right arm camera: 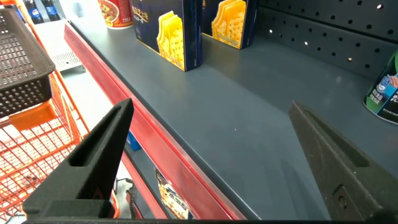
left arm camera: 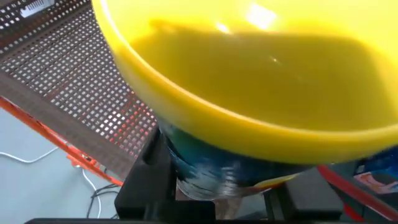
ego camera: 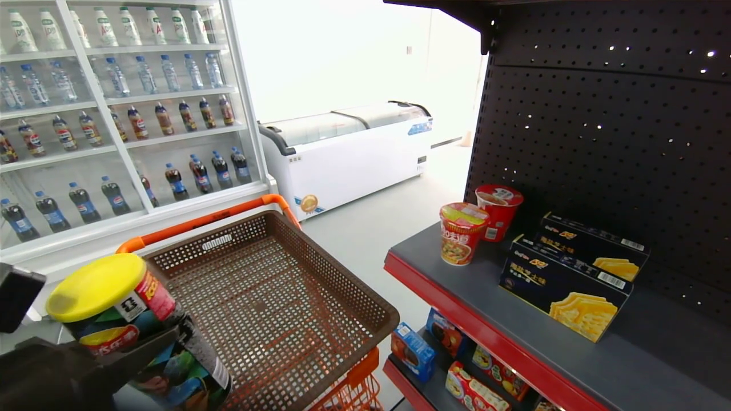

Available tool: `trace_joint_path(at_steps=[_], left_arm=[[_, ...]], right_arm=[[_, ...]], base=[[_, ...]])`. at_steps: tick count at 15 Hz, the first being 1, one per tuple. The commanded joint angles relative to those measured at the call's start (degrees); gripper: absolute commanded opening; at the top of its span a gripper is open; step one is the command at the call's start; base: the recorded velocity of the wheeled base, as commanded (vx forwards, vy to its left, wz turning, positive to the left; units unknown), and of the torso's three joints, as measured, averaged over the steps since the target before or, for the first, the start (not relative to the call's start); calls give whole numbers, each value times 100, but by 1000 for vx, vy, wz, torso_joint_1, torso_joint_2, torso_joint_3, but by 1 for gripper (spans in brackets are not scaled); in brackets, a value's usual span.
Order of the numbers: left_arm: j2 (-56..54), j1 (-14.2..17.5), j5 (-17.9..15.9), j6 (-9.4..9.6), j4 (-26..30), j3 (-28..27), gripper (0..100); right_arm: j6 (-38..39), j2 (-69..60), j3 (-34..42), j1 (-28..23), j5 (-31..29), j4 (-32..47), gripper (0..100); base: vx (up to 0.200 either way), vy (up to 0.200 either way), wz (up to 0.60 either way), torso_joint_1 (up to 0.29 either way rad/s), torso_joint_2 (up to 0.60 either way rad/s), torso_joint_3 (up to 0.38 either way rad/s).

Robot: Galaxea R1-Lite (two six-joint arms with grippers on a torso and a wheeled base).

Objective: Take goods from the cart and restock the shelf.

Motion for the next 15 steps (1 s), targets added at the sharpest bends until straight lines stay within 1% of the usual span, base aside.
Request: trace_joint_path(at_steps=[1,3,4,5,6,7,9,10,11,12,13,15], left_arm=[[-1085,93,-32,-5,576,31,0],[-1665,102,-32,-14,1376,40,0],[-1858,93,-59,-14,1631,48,0],[-2008,93,-50,-14,1675,136,0],[-2219,111,-41,-14,1666,268,0],[-2333,181,-32,-23,1657,268,0],[-2368,225,-15,82,1526,277,0],[-2359,234,108,241,1104,479,0],[-2342,260,108,232,910,602,0],[-2359,243,82,47,849,602,0],[-2368,216,82,-32,858,602,0],[-2333,208,82,-76,787,602,0]], right_arm=[[-2,7,1,2,1,0,100],[-2,7,1,2,1,0,100],[-2,7,1,2,1,0,100],[-2,7,1,2,1,0,100],[-2,7,1,2,1,0,100],[-2,7,1,2,1,0,100],[-2,7,1,2,1,0,100],[-2,7,1,2,1,0,100],[-2,7,1,2,1,0,100],[-2,7,1,2,1,0,100],[-2,7,1,2,1,0,100],[-2,7,1,2,1,0,100]], base=[[0,0,0,0,0,0],[0,0,0,0,0,0],[0,0,0,0,0,0],[0,0,0,0,0,0],[0,0,0,0,0,0],[0,0,0,0,0,0],[0,0,0,0,0,0],[0,0,0,0,0,0],[0,0,0,0,0,0],[0,0,0,0,0,0],[0,0,0,0,0,0],[0,0,0,0,0,0]])
